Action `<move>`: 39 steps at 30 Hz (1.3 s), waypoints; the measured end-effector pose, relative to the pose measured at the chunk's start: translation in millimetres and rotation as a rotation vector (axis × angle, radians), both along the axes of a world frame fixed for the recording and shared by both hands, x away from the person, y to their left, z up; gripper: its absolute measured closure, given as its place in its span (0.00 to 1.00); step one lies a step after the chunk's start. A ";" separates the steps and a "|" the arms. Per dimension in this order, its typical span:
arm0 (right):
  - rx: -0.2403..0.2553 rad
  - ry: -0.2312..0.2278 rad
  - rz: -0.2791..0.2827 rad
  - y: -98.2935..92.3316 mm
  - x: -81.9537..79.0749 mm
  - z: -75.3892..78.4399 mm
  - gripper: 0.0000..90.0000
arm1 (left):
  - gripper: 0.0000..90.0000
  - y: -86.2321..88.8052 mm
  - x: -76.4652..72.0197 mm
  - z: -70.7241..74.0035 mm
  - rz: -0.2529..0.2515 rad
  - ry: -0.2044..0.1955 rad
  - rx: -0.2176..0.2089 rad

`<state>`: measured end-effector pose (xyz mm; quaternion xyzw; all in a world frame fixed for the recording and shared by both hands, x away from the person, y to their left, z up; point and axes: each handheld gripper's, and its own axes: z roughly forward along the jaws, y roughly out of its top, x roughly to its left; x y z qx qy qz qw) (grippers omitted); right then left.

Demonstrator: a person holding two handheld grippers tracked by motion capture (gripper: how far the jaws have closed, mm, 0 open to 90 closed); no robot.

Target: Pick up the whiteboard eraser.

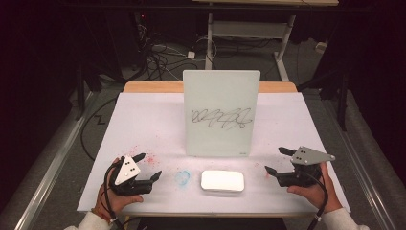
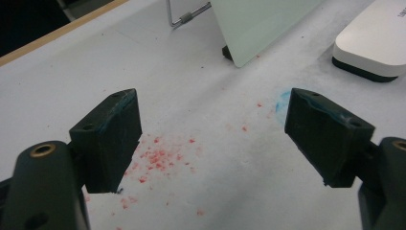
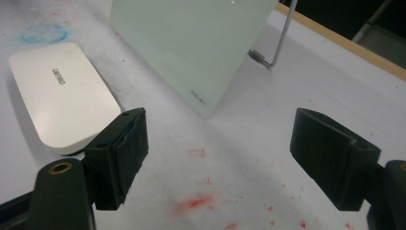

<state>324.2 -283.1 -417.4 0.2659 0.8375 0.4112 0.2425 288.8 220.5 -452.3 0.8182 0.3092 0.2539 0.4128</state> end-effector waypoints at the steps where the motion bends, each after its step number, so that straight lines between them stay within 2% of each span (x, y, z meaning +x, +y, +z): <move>1: -0.005 0.010 0.025 6.1 2.8 4.8 0.24 | 0.22 0.5 -0.5 -0.2 -0.001 0.002 0.007; 6: -0.039 0.025 0.111 26.3 7.8 14.1 0.26 | 0.22 1.6 -0.7 -1.6 0.006 0.011 0.009; 7: -0.039 0.025 0.111 26.3 7.8 14.1 0.26 | 0.22 1.6 -0.6 -2.1 0.007 0.017 0.007; 8: -0.062 0.036 0.149 37.4 9.6 16.5 0.26 | 0.22 1.5 -0.6 -2.3 0.008 0.020 0.010; 10: -0.085 0.046 0.183 49.5 10.9 17.7 0.26 | 0.22 1.4 -1.0 -2.5 0.005 0.022 0.013; 11: -0.085 0.046 0.183 49.5 10.9 17.7 0.26 | 0.22 1.7 -1.4 -2.3 0.002 0.022 0.017; 13: -0.124 0.065 0.240 67.1 13.4 16.0 0.26 | 0.22 3.1 -1.7 -2.3 0.005 0.023 0.014; 18: -0.169 0.106 0.308 95.2 16.8 6.3 0.28 | 0.22 7.2 -0.9 -2.3 0.010 0.032 -0.003; 24: -0.219 0.178 0.381 122.0 21.9 -8.7 0.27 | 0.22 9.8 -2.2 -1.6 -0.003 0.027 -0.011; 29: -0.245 0.226 0.416 135.9 23.6 -16.2 0.25 | 0.22 11.8 -1.9 -3.3 -0.005 0.033 -0.004; 31: -0.253 0.228 0.425 138.0 24.5 -17.9 0.25 | 0.22 13.1 -1.6 -3.5 -0.002 0.036 -0.003; 32: -0.260 0.253 0.437 141.8 25.0 -21.2 0.24 | 0.22 13.5 -1.7 -3.1 -0.001 0.035 -0.005; 36: -0.239 0.283 0.467 143.6 28.3 -24.2 0.24 | 0.22 12.7 -2.1 -2.8 -0.005 0.034 0.000; 38: -0.256 0.290 0.479 145.9 27.9 -26.2 0.26 | 0.22 11.7 -1.7 -3.5 -0.007 0.037 0.006; 39: -0.280 0.295 0.486 149.1 25.6 -29.9 0.27 | 0.22 11.4 -1.5 -3.8 -0.008 0.040 0.007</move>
